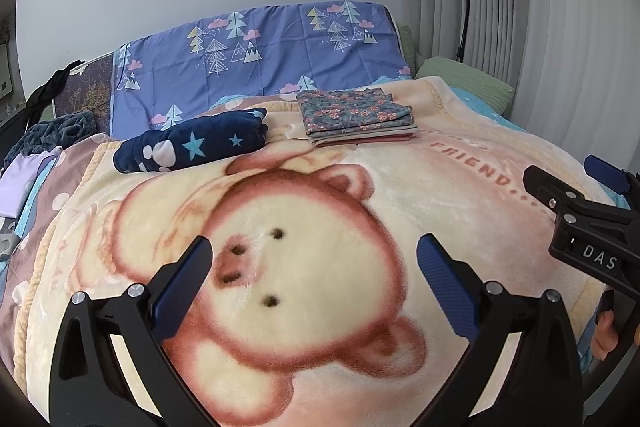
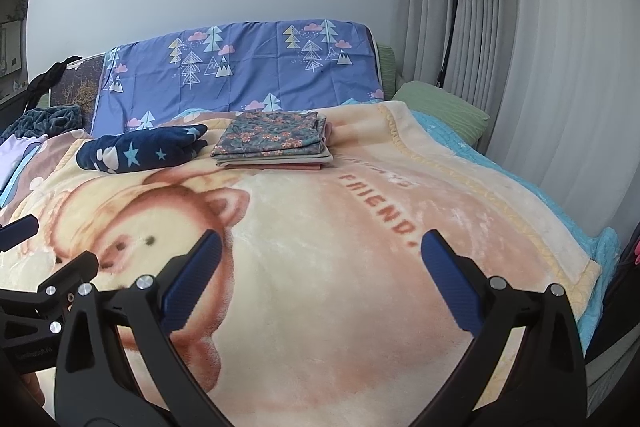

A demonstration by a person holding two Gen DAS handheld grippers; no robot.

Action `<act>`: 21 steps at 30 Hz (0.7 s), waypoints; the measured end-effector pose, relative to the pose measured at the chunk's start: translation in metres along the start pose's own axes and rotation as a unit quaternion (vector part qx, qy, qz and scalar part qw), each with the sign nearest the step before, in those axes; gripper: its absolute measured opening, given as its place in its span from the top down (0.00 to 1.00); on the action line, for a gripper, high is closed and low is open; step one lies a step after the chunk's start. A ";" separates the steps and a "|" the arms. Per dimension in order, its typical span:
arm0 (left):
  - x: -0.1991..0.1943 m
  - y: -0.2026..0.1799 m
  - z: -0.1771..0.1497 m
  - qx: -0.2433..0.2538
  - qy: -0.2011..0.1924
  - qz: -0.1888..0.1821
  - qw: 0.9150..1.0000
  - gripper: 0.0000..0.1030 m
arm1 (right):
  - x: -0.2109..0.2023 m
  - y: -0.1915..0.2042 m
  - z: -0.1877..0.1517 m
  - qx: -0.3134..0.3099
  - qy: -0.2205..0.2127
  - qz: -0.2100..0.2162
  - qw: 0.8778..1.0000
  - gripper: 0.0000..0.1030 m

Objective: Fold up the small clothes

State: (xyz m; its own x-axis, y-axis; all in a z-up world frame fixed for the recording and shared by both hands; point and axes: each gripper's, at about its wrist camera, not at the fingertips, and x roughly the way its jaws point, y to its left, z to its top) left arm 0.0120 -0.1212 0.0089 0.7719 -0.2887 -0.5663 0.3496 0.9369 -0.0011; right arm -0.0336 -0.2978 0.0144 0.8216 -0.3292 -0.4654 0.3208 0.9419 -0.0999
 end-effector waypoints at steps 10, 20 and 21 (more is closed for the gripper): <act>0.000 0.000 0.000 0.000 -0.001 -0.001 1.000 0.01 | 0.001 0.002 0.000 -0.003 0.000 0.003 1.000 0.02; 0.000 0.000 0.000 0.001 -0.001 -0.001 1.000 0.01 | 0.002 0.003 0.001 -0.004 0.000 0.003 1.000 0.02; 0.000 0.000 0.000 0.000 -0.001 -0.001 1.000 0.01 | 0.002 0.004 0.001 -0.004 0.000 0.003 1.000 0.02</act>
State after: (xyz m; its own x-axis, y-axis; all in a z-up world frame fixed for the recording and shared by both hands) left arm 0.0119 -0.1206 0.0090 0.7721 -0.2907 -0.5652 0.3514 0.9362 -0.0014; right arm -0.0306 -0.2949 0.0139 0.8238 -0.3227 -0.4661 0.3118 0.9446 -0.1029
